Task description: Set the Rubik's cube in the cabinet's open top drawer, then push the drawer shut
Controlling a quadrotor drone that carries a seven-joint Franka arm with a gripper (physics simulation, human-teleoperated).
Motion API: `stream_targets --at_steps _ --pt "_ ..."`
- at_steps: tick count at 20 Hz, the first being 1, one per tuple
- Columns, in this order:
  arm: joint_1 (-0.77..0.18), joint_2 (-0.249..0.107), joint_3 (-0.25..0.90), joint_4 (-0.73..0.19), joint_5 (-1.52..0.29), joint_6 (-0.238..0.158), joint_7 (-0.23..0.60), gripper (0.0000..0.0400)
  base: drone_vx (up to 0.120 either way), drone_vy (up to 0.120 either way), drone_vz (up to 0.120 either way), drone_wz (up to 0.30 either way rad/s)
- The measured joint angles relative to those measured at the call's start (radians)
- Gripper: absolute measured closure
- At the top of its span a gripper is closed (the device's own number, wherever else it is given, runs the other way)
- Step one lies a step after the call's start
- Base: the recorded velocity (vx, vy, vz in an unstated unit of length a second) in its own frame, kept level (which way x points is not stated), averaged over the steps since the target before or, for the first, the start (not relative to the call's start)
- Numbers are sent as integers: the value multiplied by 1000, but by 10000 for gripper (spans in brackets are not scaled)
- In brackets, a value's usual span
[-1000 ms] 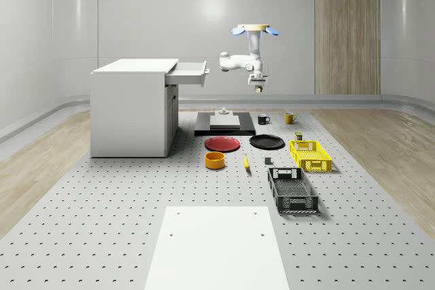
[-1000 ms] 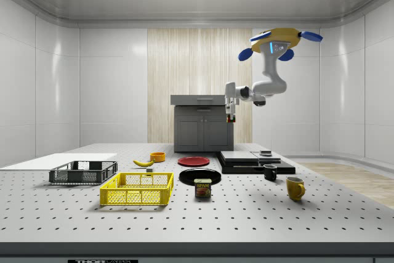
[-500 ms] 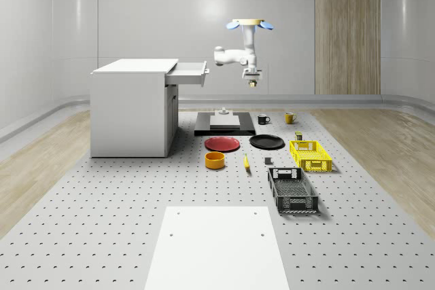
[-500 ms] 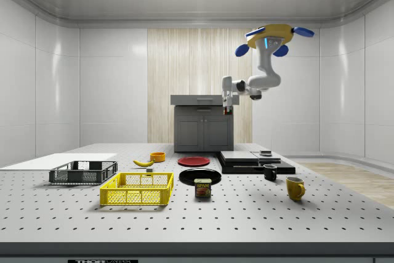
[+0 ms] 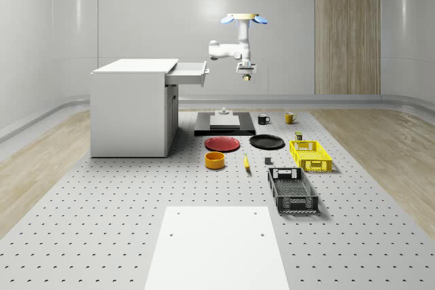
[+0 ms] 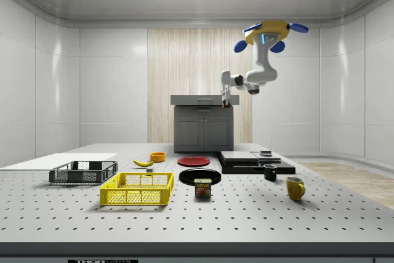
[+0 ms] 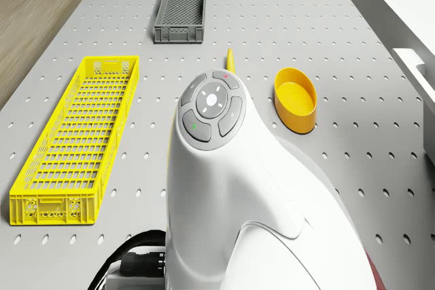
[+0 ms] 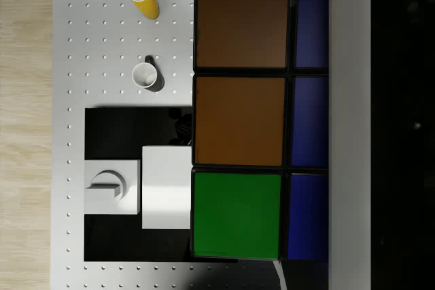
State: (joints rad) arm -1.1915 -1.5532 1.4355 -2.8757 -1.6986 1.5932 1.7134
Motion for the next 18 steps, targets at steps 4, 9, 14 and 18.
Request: stream_targets --at_steps 4,9,14,18 --pt "-1 -5 1 0 2 5 1 80 40 -120 120 0" --pt "-2 -11 1 0 4 10 1 80 0 -120 120 0" --pt "-2 -16 2 0 6 15 2 80 0 -120 120 0" --pt "-3 -20 3 1 8 19 2 80 0 -120 120 0"
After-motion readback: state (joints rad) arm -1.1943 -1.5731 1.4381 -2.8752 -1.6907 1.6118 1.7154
